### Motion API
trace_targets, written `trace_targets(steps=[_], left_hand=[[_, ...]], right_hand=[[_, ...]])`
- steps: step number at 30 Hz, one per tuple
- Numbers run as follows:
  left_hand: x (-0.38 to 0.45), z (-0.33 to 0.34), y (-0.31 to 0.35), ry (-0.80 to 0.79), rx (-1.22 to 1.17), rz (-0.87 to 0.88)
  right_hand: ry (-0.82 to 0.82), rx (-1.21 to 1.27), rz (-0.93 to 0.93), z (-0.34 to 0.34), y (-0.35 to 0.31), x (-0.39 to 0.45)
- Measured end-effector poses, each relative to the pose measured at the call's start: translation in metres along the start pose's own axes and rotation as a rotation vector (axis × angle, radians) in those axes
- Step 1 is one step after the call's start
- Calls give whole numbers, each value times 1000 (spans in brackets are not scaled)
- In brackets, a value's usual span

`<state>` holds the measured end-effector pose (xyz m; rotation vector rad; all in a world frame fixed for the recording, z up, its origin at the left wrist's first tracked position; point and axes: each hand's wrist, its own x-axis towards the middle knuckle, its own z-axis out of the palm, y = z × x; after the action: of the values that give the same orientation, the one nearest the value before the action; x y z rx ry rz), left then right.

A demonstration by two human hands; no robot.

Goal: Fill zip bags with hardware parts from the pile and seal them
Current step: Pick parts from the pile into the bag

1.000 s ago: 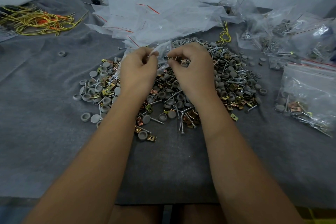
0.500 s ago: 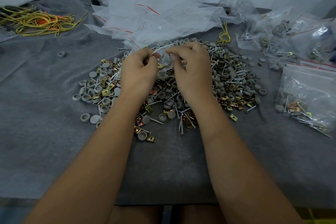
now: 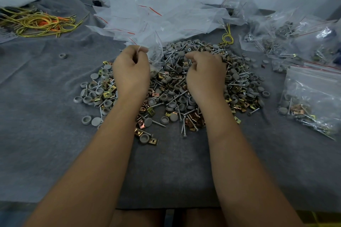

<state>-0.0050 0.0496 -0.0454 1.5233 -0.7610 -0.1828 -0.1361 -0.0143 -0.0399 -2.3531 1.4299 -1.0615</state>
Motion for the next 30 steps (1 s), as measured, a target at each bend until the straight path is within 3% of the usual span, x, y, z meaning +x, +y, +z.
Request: trace_targets(steps=[5, 18, 21, 26, 30], left_hand=[[0, 0, -1, -10, 1, -2], [-1, -1, 1, -16, 8, -13], [0, 0, 0, -9, 15, -18], [2, -2, -1, 21, 11, -13], [2, -1, -2, 21, 16, -9]], right_hand=[[-209, -274, -68, 7, 5, -4], [-114, -301, -60, 7, 2, -4], [-85, -219, -156, 9, 0, -4], [-187, -215, -378, 15, -5, -8], [-247, -240, -398, 16, -3, -10]])
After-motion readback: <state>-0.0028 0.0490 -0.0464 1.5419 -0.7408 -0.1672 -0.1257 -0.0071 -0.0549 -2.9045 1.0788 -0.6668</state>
